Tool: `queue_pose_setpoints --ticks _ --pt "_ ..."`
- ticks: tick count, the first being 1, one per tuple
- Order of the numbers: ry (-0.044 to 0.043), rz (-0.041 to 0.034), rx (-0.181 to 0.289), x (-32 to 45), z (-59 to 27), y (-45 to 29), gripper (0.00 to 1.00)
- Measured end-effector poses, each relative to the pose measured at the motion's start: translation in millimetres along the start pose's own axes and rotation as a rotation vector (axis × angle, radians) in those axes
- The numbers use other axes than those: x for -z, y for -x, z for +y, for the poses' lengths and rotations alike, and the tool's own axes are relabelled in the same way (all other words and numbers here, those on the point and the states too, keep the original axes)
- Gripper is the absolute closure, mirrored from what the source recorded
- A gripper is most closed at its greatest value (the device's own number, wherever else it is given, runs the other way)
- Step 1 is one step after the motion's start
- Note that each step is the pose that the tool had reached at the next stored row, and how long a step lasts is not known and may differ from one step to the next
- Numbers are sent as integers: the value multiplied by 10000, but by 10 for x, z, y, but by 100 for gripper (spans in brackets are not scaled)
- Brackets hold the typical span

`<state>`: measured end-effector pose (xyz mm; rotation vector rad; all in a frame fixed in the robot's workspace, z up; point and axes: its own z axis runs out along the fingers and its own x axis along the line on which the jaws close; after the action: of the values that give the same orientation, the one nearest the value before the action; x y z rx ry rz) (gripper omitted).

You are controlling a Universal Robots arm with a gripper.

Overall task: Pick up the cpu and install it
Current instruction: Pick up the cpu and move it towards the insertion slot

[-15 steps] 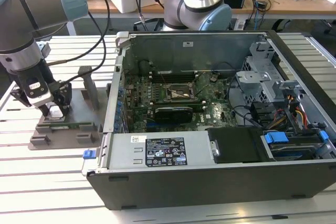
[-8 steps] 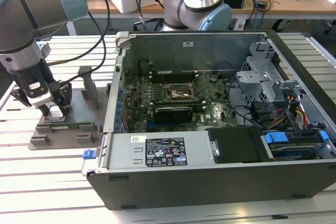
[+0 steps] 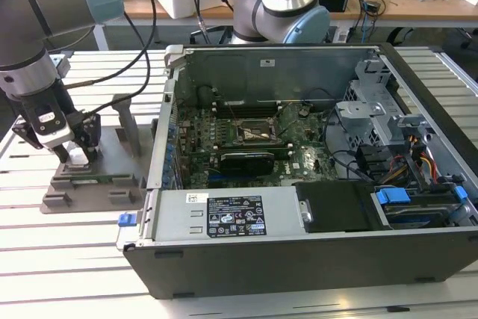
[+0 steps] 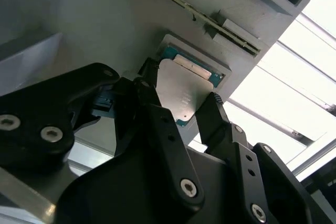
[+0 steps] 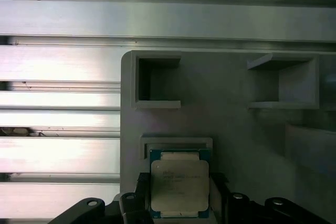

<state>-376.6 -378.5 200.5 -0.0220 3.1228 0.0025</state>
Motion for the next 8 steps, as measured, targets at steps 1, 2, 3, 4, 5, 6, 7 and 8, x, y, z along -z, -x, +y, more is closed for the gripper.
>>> queue_pose_setpoints --ticks 1,2,3,4,5,6,7,8 --pt "0 0 0 0 0 0 46" --pt "0 1 0 0 0 0 46" --pt "0 0 0 0 0 0 46" --pt "0 1 -1 0 0 0 46" --pt "0 1 0 0 0 0 46" --pt "0 1 -1 0 0 0 46" --pt "0 1 0 0 0 0 46" --pt "0 2 0 0 0 0 46"
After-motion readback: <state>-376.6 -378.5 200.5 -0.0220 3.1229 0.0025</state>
